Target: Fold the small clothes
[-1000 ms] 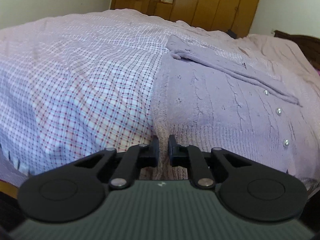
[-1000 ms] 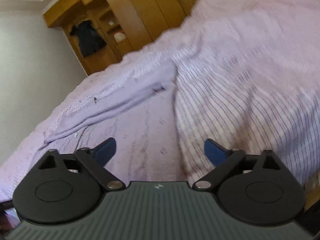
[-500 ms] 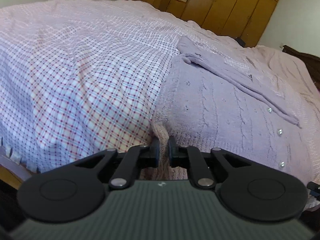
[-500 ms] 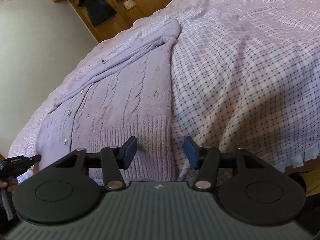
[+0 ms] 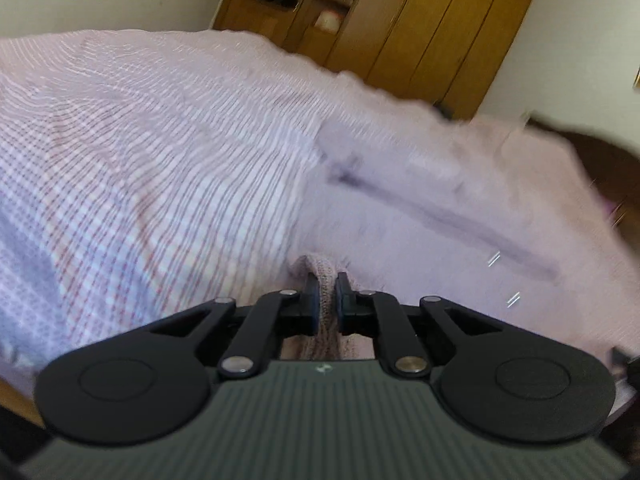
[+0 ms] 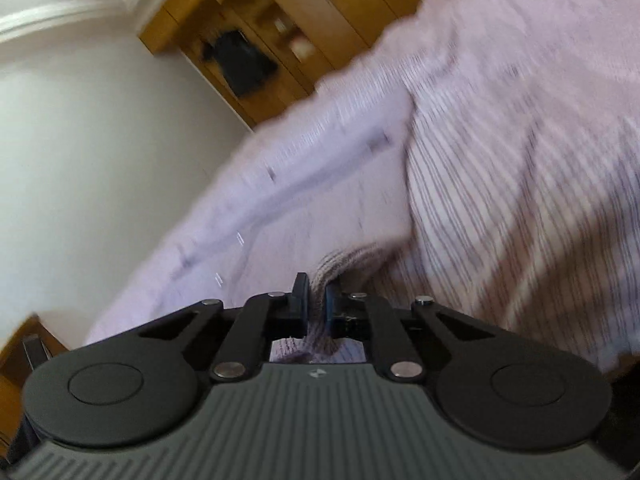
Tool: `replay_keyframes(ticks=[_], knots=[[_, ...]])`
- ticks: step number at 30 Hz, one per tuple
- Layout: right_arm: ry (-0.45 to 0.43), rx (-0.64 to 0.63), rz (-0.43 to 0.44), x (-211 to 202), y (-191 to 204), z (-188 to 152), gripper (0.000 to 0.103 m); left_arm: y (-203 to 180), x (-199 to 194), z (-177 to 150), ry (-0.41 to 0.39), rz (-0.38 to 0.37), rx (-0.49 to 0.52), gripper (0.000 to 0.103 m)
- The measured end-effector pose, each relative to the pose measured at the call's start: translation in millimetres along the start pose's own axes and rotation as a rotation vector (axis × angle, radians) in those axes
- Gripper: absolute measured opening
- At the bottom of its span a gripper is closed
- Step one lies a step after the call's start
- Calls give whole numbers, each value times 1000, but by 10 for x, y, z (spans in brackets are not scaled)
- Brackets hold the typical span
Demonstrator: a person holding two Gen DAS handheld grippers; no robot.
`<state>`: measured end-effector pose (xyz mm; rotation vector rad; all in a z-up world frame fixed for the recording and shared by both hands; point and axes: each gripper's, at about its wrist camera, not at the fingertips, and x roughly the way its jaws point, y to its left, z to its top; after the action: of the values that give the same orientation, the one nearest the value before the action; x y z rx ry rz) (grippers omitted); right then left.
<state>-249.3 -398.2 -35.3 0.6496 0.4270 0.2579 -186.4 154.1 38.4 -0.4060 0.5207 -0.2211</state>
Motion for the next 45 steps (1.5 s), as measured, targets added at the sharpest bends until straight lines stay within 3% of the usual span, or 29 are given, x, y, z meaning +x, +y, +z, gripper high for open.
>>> replay_keyframes(ticks=[8, 12, 16, 21, 27, 32, 34, 39, 42, 45], knots=[[-71, 23, 127, 228, 85, 354, 7, 111, -44, 376, -84, -76, -158, 10], [-135, -61, 214, 533, 92, 711, 7, -16, 126, 657, -119, -127, -191, 10], [-206, -6, 279, 963, -100, 1055, 8, -63, 491, 971, -219, -170, -173, 10], [-265, -40, 266, 1341, -203, 1406, 8, -7, 1043, 1299, -300, -222, -236, 10], [-313, -73, 236, 1703, -438, 1795, 8, -90, 1717, 1604, -307, -225, -153, 10], [-337, -105, 207, 2048, -498, 2026, 8, -167, 2033, 1820, -329, -249, -116, 10], [-343, -93, 197, 2186, -511, 2036, 8, -167, 2165, 1830, -318, -223, -108, 10], [-312, -117, 130, 2580, -509, 2073, 8, -49, 2456, 1822, -201, -56, -125, 10], [-287, -108, 45, 2735, -512, 2075, 8, -5, 2608, 1826, -137, -13, -117, 9], [-288, -93, 21, 2859, -559, 2136, 8, -76, 2690, 1890, -126, -1, -75, 9]])
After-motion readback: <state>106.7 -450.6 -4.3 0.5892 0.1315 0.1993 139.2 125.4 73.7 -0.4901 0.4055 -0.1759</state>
